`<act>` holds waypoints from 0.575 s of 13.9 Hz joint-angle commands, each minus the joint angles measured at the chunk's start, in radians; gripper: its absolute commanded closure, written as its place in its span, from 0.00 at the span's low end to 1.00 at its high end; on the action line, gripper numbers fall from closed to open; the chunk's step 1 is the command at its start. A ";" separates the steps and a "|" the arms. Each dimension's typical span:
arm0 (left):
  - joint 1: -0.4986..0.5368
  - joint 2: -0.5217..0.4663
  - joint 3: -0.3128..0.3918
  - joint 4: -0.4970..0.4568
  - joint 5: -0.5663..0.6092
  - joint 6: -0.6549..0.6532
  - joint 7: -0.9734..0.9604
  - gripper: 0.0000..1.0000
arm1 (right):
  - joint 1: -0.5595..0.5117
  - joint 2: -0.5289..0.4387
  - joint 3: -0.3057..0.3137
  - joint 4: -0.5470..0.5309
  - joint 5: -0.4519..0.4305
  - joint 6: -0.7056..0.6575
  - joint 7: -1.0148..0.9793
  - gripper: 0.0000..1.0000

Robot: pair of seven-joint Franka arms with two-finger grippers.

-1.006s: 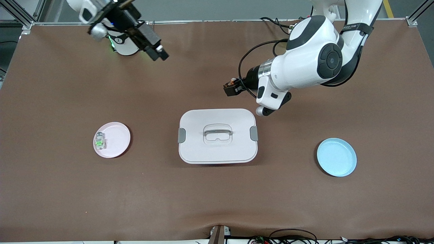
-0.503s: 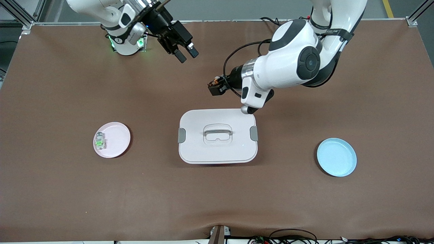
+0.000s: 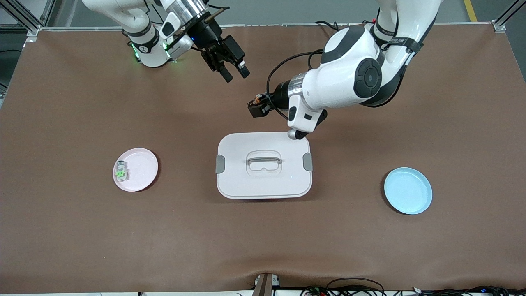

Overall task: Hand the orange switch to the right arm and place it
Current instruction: 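Close the right gripper on the orange switch beside the left gripper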

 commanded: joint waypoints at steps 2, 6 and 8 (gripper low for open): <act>-0.012 0.013 0.002 0.021 -0.012 0.005 -0.011 1.00 | -0.045 0.001 0.042 0.006 -0.006 0.007 0.020 0.00; -0.029 0.018 0.004 0.025 -0.011 0.008 -0.011 1.00 | -0.053 0.034 0.059 0.008 -0.035 0.018 0.020 0.00; -0.036 0.022 0.004 0.025 -0.011 0.037 -0.011 1.00 | -0.060 0.054 0.073 0.008 -0.035 0.042 0.021 0.00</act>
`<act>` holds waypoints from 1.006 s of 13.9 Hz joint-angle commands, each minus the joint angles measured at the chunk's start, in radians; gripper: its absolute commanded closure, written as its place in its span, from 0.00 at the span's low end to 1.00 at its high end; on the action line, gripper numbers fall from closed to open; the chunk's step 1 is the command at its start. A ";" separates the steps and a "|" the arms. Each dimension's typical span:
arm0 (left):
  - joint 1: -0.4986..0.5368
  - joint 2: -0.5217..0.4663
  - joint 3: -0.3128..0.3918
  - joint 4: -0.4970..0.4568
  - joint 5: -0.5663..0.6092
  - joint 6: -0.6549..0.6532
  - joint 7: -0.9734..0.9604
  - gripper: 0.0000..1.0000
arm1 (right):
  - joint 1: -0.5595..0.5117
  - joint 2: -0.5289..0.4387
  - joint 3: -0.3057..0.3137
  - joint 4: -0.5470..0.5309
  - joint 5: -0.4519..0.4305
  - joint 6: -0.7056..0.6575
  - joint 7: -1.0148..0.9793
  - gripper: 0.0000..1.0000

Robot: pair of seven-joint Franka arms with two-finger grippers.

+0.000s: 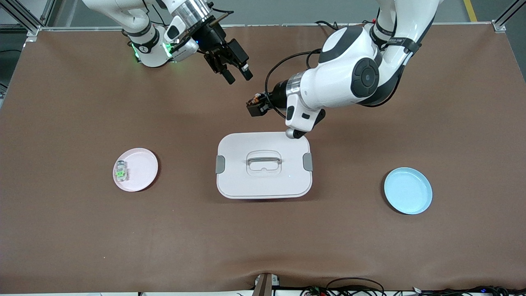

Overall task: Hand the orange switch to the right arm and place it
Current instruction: 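Close the right gripper on the orange switch beside the left gripper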

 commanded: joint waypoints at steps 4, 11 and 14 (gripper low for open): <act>-0.032 0.022 0.004 0.025 -0.011 0.037 -0.011 1.00 | -0.043 0.049 0.041 0.017 -0.032 0.030 0.020 0.00; -0.050 0.021 0.004 0.025 -0.011 0.040 -0.013 1.00 | -0.061 0.107 0.041 0.035 -0.104 0.035 0.020 0.00; -0.052 0.021 0.004 0.025 -0.011 0.046 -0.014 1.00 | -0.069 0.115 0.041 0.035 -0.137 0.038 0.020 0.00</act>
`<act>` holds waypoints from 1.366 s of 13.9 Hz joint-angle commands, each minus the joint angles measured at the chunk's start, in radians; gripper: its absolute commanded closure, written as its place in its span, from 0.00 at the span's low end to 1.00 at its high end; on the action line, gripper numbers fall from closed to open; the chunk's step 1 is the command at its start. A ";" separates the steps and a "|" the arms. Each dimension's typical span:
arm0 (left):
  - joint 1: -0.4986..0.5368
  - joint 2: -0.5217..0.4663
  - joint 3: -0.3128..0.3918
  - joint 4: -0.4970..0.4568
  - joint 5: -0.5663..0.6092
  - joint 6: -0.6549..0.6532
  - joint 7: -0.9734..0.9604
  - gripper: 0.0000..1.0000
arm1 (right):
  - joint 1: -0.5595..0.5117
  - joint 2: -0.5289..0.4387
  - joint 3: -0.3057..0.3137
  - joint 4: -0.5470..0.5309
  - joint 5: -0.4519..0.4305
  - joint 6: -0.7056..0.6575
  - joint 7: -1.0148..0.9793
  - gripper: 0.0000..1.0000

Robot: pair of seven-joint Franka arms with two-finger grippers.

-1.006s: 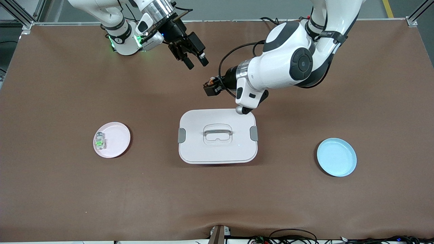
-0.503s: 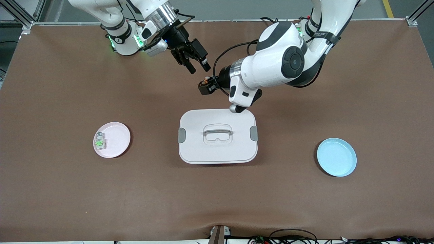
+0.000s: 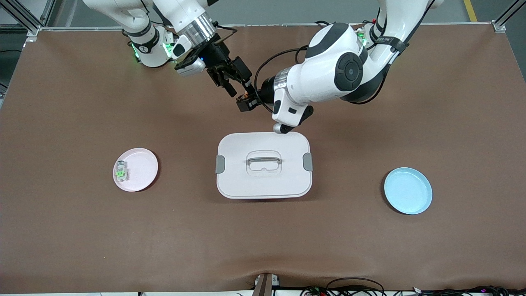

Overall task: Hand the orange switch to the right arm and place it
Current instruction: 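Close the right gripper on the orange switch beside the left gripper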

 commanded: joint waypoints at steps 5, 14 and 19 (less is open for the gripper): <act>-0.018 0.010 0.003 0.023 -0.011 0.010 -0.014 1.00 | -0.038 0.044 0.025 0.022 -0.037 0.009 0.018 0.00; -0.030 0.018 0.003 0.023 -0.011 0.033 -0.014 1.00 | -0.046 0.083 0.027 0.053 -0.052 0.020 0.022 1.00; -0.032 0.018 0.003 0.023 -0.011 0.033 -0.014 1.00 | -0.044 0.083 0.027 0.053 -0.052 0.020 0.025 1.00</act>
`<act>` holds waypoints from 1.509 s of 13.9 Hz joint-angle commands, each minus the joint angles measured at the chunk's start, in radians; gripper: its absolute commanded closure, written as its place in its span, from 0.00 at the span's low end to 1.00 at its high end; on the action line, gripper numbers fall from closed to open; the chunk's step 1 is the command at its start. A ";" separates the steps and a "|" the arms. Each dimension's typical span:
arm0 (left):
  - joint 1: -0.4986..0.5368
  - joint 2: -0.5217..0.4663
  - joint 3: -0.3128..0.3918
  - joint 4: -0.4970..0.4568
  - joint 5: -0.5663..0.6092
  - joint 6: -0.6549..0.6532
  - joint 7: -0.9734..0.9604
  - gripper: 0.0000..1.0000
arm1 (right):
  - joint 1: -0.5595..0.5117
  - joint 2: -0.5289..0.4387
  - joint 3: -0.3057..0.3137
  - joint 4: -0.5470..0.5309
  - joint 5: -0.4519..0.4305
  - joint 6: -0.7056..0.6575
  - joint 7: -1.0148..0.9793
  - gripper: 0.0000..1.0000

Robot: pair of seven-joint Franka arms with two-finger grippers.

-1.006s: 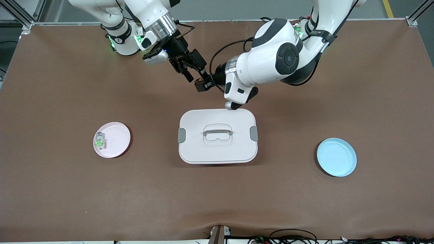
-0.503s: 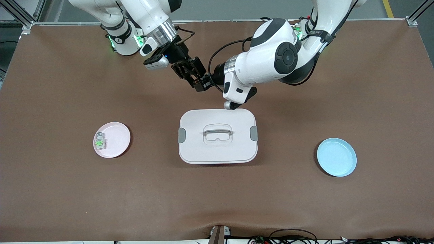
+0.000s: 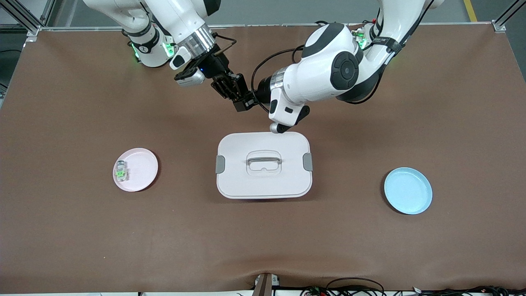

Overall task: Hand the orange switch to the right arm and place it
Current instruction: 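Open the left gripper and draw it back from the switch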

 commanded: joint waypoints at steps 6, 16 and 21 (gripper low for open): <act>-0.010 -0.001 0.007 0.023 -0.003 0.004 0.001 0.00 | -0.022 0.014 0.025 0.020 -0.022 0.004 0.053 1.00; 0.044 -0.044 0.214 0.083 0.243 0.003 0.036 0.00 | -0.054 0.034 0.022 0.043 -0.086 -0.069 -0.170 1.00; 0.088 -0.039 0.256 0.077 0.542 -0.069 0.148 0.00 | -0.144 0.034 0.019 0.157 -0.126 -0.432 -0.642 1.00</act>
